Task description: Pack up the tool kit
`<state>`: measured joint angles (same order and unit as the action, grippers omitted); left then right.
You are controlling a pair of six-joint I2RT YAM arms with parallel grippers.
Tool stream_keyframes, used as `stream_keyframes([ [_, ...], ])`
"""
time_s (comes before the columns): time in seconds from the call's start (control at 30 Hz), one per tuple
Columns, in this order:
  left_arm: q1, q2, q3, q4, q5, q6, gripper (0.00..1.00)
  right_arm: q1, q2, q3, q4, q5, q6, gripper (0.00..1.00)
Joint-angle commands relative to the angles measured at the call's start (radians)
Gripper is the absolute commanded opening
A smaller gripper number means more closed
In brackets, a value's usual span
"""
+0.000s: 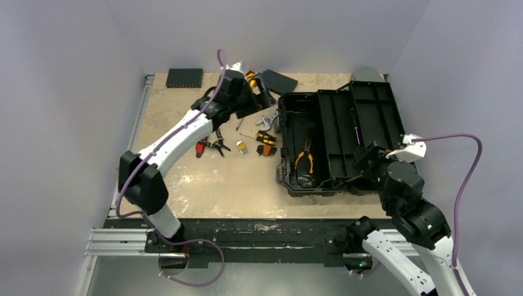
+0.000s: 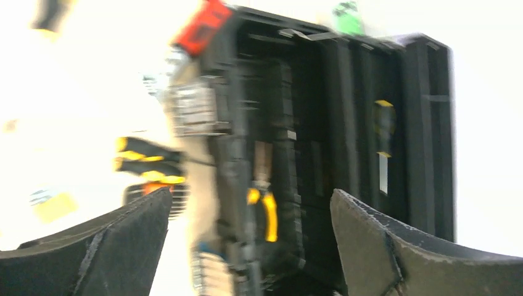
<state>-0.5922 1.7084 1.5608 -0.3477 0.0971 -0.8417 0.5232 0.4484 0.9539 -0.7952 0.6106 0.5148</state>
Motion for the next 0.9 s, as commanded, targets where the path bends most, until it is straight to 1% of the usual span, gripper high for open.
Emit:
stream_keyframes([
  [0.0, 0.07, -0.097, -0.09, -0.203, -0.264, 0.076, 1.0, 0.001, -0.014, -0.015, 0.04, -0.006, 0.005, 0.68],
  [0.1, 0.133, -0.092, -0.083, -0.352, -0.347, 0.054, 1.0, 0.001, -0.013, -0.023, 0.049, -0.018, 0.005, 0.68],
  [0.2, 0.197, -0.07, -0.09, -0.444, -0.365, 0.011, 0.97, 0.001, -0.007, -0.028, 0.059, -0.029, 0.007, 0.68],
  [0.23, 0.213, -0.067, -0.104, -0.454, -0.365, 0.001, 0.96, 0.001, -0.006, -0.031, 0.063, -0.032, 0.007, 0.68],
  [0.3, 0.242, -0.066, -0.137, -0.459, -0.376, -0.036, 0.9, 0.001, -0.001, -0.035, 0.069, -0.04, 0.009, 0.68],
  [0.33, 0.256, -0.07, -0.16, -0.453, -0.387, -0.057, 0.86, 0.001, 0.002, -0.037, 0.071, -0.043, 0.011, 0.68],
  [0.43, 0.291, -0.075, -0.216, -0.42, -0.411, -0.088, 0.8, 0.001, 0.003, -0.044, 0.076, -0.053, 0.017, 0.68],
  [0.67, 0.359, 0.029, -0.165, -0.513, -0.45, -0.092, 0.75, 0.001, 0.003, -0.049, 0.085, -0.053, 0.012, 0.67],
  [0.87, 0.39, 0.081, -0.192, -0.474, -0.404, -0.126, 0.69, 0.001, 0.013, -0.05, 0.093, -0.045, 0.004, 0.68],
])
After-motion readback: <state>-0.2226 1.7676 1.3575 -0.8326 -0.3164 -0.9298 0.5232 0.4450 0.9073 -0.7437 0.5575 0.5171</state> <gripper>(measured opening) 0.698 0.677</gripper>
